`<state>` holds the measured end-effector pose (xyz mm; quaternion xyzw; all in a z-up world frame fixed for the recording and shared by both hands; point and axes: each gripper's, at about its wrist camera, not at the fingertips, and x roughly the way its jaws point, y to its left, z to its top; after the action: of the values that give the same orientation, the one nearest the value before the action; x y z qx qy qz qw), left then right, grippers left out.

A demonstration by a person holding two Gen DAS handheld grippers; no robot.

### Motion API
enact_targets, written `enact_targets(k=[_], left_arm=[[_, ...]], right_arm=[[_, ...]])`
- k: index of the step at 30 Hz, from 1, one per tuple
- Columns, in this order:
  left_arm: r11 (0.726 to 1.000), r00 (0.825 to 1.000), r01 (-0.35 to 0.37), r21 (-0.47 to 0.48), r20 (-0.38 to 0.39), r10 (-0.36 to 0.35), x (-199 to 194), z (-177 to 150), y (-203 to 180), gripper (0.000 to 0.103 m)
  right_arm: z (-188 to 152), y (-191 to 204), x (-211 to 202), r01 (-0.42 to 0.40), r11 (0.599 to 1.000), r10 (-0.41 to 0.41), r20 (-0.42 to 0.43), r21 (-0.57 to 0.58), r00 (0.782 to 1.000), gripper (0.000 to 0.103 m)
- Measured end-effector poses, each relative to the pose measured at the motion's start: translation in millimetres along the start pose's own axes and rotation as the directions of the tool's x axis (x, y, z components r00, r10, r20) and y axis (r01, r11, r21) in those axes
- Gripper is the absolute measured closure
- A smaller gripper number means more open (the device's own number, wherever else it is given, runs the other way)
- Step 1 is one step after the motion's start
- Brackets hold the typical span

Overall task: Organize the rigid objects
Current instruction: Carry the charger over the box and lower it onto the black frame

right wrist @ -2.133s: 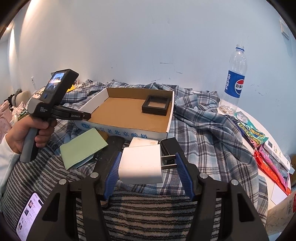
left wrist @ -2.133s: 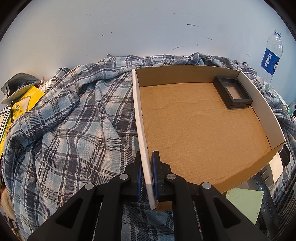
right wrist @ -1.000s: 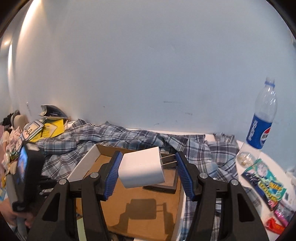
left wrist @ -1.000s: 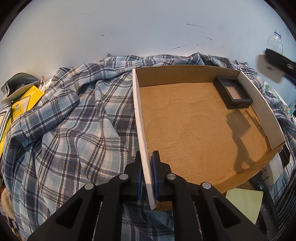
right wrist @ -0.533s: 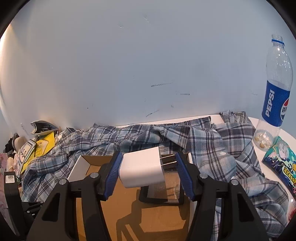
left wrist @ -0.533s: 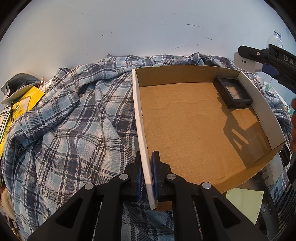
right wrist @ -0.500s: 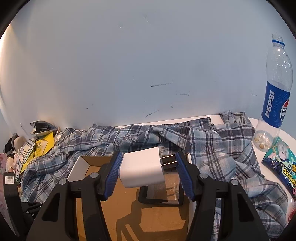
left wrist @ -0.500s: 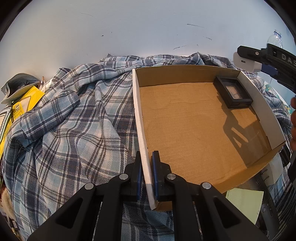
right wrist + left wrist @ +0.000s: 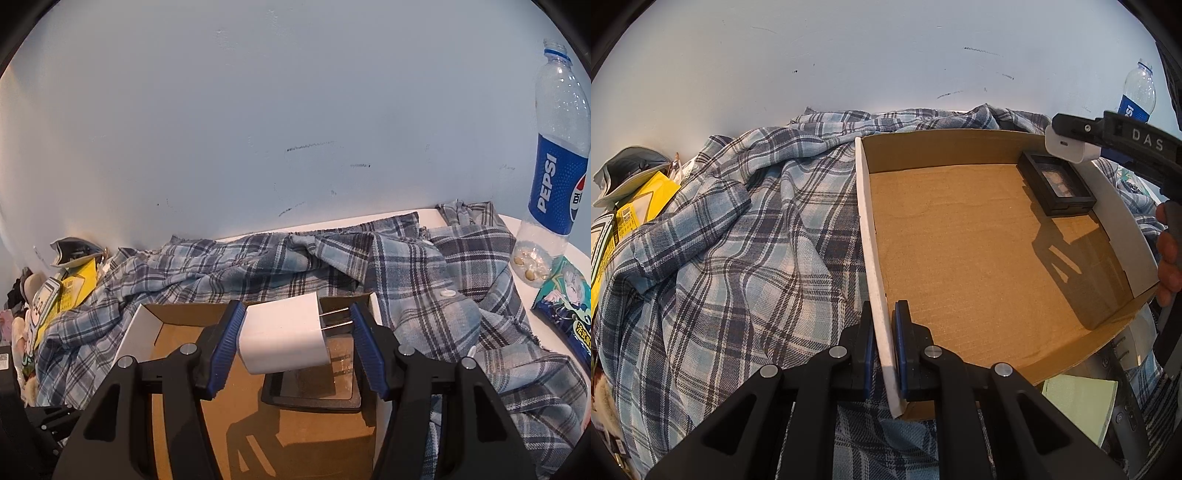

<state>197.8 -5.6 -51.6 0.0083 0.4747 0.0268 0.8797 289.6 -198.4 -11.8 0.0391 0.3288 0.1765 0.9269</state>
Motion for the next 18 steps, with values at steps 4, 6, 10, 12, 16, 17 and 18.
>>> enact_targets(k=[4,6,10,12,16,17,18], left_arm=[[1.0,1.0,0.001,-0.001,0.0,-0.001,-0.4,0.6,0.5,0.093],[1.0,1.0,0.002,-0.002,0.0,-0.002,-0.4,0.5,0.7,0.094],[1.0,1.0,0.001,-0.001,0.0,-0.001,-0.4,0.5,0.7,0.093],[1.0,1.0,0.002,-0.001,0.0,-0.002,-0.4,0.6,1.1,0.093],[1.0,1.0,0.003,-0.003,-0.001,-0.003,-0.3,0.5,0.6,0.093],[1.0,1.0,0.003,-0.001,0.0,-0.003,-0.4,0.4,0.3,0.093],[1.0,1.0,0.002,-0.001,-0.001,-0.002,-0.8,0.6,0.5,0.093]], right_arm=[[-1.6,3.8,3.1,0.042,0.999,-0.043,-0.014,-0.033,0.999,0.045],[-2.3,3.1,6.3,0.05,0.998,-0.05,-0.025,-0.035,0.998,0.045],[-2.0,0.5,15.6,0.027,0.999,-0.029,-0.084,-0.025,0.996,0.045],[-1.2,-1.2,17.6,0.042,0.999,-0.044,-0.099,-0.019,0.994,0.045],[3.7,-8.8,15.0,0.025,1.0,-0.024,-0.108,0.011,0.994,0.045],[5.1,-10.2,13.7,0.029,1.0,-0.028,-0.106,0.012,0.994,0.045],[6.6,-10.0,13.4,0.045,0.999,-0.044,-0.105,0.003,0.994,0.045]])
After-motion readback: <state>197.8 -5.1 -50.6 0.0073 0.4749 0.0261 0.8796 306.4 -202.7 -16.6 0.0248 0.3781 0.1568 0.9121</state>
